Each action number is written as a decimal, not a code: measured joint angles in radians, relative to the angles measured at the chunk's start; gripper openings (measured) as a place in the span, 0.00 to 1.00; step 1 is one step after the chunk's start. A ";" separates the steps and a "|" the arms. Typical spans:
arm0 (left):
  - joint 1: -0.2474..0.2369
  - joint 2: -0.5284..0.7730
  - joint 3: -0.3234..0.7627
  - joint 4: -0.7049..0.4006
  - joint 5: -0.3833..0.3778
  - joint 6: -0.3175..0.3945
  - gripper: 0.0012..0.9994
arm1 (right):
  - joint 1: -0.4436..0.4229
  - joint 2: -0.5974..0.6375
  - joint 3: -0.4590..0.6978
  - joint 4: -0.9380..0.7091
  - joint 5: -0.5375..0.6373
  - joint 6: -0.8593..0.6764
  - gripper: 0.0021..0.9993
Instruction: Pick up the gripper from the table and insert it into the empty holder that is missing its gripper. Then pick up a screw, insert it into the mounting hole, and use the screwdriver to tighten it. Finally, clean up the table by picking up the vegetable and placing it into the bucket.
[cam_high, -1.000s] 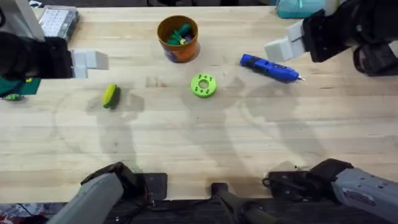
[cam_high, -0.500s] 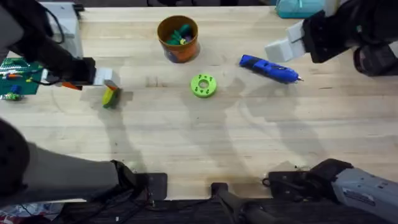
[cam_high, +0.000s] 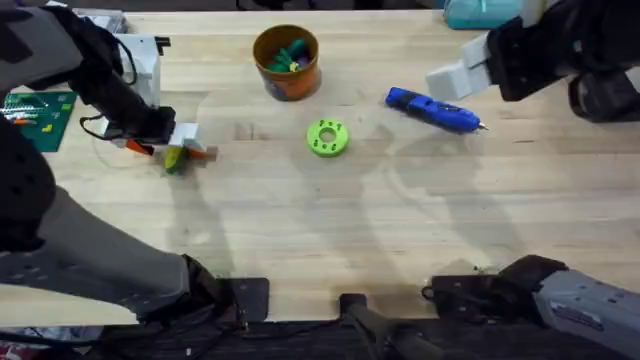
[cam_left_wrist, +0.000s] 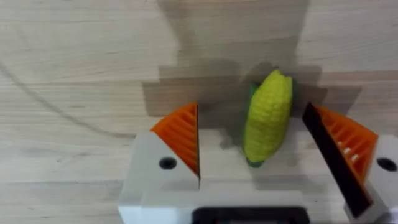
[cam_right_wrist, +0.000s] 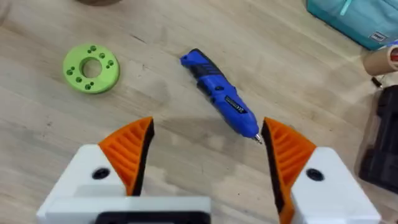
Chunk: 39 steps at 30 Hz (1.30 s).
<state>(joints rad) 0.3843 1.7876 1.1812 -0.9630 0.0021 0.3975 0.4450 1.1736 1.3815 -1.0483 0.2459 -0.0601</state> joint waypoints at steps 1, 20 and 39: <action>-0.001 0.000 0.000 0.000 0.000 0.000 0.99 | 0.000 0.000 0.000 0.000 0.000 0.000 1.00; -0.001 0.001 0.005 0.001 0.001 0.014 0.03 | 0.000 0.000 0.000 -0.024 0.000 0.000 1.00; -0.016 0.030 0.297 -0.245 0.130 0.013 0.03 | 0.000 0.000 0.000 0.005 0.000 0.000 1.00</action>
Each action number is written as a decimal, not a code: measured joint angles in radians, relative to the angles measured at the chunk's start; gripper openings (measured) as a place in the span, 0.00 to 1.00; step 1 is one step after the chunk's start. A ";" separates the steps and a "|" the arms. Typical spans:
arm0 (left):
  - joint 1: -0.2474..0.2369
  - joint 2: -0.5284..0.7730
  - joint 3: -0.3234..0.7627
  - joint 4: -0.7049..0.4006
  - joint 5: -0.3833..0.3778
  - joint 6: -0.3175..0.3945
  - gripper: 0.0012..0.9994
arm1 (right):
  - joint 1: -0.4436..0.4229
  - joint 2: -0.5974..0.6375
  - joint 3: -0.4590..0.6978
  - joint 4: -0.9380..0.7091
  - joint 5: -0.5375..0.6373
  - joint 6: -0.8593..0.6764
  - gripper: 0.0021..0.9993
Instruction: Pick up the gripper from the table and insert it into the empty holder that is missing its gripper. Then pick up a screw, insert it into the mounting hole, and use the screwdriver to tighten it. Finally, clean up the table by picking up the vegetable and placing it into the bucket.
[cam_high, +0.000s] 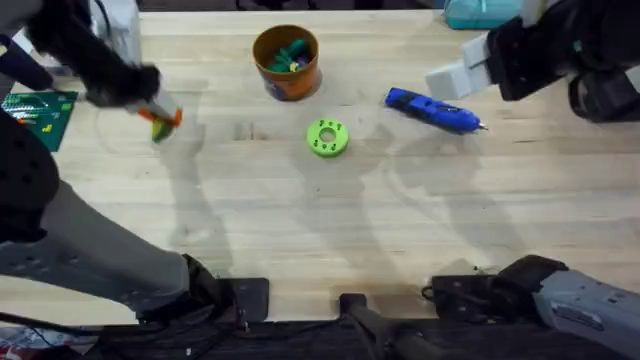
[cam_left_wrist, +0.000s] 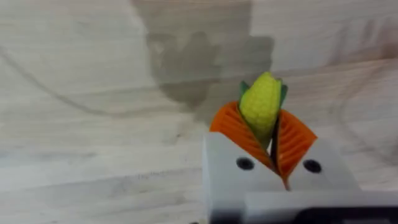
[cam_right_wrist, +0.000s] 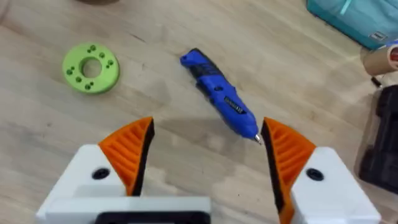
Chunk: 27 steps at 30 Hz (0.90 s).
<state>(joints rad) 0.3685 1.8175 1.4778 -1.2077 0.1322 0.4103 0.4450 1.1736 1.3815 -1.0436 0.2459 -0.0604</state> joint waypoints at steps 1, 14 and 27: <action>-0.010 -0.002 0.038 -0.012 0.007 -0.003 0.03 | 0.000 0.000 0.000 0.008 0.000 0.000 1.00; -0.087 -0.013 0.178 -0.025 0.024 -0.029 0.03 | 0.000 0.000 0.000 0.025 0.000 0.000 1.00; -0.087 -0.013 0.178 -0.025 0.024 -0.029 0.03 | 0.000 0.000 0.000 0.025 0.000 0.000 1.00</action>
